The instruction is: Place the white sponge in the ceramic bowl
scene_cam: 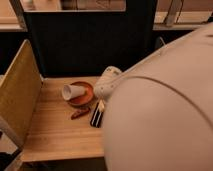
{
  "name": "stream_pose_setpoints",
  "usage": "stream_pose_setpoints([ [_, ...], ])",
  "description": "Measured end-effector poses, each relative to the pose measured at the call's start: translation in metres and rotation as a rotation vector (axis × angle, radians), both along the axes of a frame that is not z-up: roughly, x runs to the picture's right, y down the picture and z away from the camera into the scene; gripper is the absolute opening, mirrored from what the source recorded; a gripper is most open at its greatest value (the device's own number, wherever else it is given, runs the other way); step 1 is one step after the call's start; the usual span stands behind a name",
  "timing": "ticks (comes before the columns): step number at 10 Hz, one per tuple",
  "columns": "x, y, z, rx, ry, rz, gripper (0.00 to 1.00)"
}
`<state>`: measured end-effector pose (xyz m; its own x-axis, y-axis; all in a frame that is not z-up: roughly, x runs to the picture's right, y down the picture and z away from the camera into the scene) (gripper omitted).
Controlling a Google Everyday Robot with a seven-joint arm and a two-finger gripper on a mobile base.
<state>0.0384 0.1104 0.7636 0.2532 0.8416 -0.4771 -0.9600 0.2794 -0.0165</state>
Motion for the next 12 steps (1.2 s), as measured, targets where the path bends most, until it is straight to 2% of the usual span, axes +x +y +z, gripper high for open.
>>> stream_pose_setpoints([
  [1,-0.015,0.020,0.013,-0.057,-0.017,-0.007,0.80],
  [3,-0.033,0.045,0.030,-0.126,-0.041,0.007,0.80],
  [5,-0.036,0.047,0.033,-0.132,-0.046,0.011,0.80],
  [8,-0.037,0.039,0.031,-0.117,-0.067,0.010,0.80],
  [10,-0.031,0.032,0.035,-0.118,-0.095,0.052,0.80],
  [12,-0.013,0.026,0.042,-0.119,-0.090,0.086,0.80],
])
